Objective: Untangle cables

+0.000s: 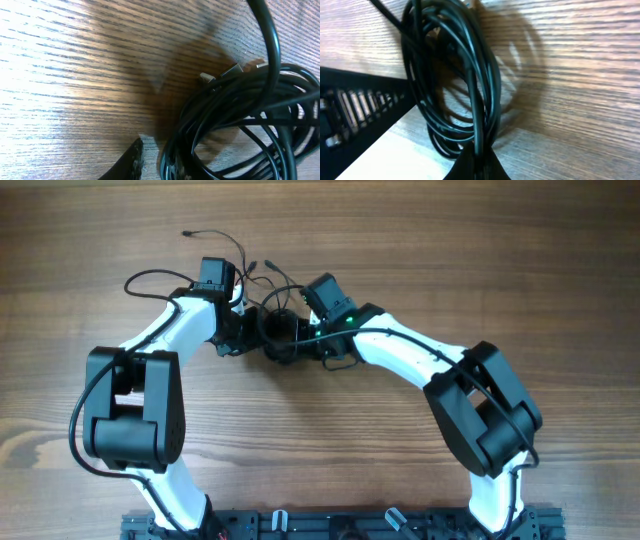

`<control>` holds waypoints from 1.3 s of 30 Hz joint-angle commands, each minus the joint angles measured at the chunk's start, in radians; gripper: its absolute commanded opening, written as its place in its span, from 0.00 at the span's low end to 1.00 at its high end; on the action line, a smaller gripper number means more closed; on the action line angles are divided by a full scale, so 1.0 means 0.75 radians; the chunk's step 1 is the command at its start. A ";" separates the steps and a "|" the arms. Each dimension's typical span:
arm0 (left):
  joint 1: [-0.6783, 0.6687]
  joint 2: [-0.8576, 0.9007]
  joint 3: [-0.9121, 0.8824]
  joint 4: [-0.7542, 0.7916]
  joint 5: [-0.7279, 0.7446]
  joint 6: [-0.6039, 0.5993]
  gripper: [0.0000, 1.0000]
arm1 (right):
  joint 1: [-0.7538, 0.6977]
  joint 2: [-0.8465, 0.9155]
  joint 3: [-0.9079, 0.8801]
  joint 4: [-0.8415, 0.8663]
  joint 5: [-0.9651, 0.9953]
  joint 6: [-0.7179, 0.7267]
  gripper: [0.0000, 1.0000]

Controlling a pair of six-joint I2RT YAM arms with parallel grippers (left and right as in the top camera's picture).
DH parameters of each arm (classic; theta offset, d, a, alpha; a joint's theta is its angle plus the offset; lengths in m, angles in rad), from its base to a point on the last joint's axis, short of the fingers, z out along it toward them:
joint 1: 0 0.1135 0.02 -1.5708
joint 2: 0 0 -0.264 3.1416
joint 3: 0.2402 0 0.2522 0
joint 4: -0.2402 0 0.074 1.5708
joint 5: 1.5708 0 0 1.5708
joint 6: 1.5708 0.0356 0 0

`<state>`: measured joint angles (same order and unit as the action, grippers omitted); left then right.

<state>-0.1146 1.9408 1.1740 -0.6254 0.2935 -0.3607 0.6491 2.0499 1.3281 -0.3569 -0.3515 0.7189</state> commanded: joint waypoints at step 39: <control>-0.008 0.251 0.287 -0.076 0.478 0.148 0.16 | -0.227 -0.043 -0.011 -0.204 -0.681 -0.746 0.04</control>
<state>-0.1059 2.0689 1.3869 -0.6888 0.6727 -0.2668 0.4770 1.9820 1.3281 -0.5121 -0.8303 0.1593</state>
